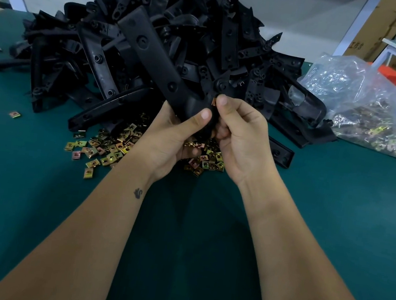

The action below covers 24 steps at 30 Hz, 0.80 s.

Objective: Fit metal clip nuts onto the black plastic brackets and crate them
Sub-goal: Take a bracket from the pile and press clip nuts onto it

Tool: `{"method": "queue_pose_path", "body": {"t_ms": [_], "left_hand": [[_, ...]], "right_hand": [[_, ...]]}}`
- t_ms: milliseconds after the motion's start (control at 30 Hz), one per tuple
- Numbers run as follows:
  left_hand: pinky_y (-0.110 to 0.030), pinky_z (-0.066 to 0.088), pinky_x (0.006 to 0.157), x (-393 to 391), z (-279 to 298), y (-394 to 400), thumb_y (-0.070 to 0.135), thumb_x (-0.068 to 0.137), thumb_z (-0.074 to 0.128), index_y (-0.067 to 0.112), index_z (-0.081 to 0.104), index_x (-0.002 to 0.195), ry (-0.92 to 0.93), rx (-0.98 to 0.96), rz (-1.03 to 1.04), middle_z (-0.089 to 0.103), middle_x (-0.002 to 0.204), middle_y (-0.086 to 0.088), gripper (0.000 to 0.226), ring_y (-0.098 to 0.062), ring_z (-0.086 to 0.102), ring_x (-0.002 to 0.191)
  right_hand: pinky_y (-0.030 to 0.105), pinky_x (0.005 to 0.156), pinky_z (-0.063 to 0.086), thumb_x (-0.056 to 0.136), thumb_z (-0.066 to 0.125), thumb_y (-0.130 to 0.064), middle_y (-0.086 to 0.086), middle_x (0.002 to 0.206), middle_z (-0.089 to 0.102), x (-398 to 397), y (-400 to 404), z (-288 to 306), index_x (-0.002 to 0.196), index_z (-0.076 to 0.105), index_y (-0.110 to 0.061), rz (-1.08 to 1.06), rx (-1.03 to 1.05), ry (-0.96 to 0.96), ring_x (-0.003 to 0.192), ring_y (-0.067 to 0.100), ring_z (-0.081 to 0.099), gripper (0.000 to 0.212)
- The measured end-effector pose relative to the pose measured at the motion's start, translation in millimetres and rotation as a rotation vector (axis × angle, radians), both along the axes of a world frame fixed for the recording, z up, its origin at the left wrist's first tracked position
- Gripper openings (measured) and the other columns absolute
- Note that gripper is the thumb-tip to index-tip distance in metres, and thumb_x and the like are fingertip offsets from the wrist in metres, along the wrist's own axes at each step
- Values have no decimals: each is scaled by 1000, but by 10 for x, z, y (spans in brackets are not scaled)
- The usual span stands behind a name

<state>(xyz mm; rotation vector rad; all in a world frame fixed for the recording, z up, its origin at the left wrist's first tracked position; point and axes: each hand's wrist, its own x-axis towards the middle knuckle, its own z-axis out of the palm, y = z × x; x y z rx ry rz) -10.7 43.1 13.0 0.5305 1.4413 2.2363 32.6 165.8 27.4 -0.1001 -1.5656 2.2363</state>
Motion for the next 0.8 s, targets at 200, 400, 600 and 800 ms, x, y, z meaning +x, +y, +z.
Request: {"method": "queue_pose_path", "body": {"t_ms": [200,400,600,800], "left_hand": [[-17,44,47,-34,32,-20,30,76,74,20,57,121,-78,69,24,70,102,4,49,-10,66,79],[-13,45,47,-159,55,-196,23,78,72,15,53,111,-241,348,133,66,94,-3,39,-12,66,72],[-14,45,49,-197,62,-238,19,73,74,13,51,115,-290,433,179,66,98,-3,48,-15,68,76],[-15,47,48,-178,55,-208,18,76,72,11,51,114,-263,372,146,70,93,-3,44,-16,69,78]], "right_hand": [[18,52,39,100,55,-27,-5,58,50,-26,-4,-23,81,71,-13,5,68,-40,53,6,44,28],[16,67,46,92,63,-23,-18,75,67,-56,18,-91,87,72,-31,-227,695,-215,68,-2,59,14],[28,90,29,88,66,-41,-5,114,57,-63,-58,-205,117,70,-26,-73,1468,-344,113,19,42,33],[29,80,29,87,71,-28,-11,86,49,-79,-25,-212,94,73,-23,-122,1419,-272,98,17,44,10]]}}
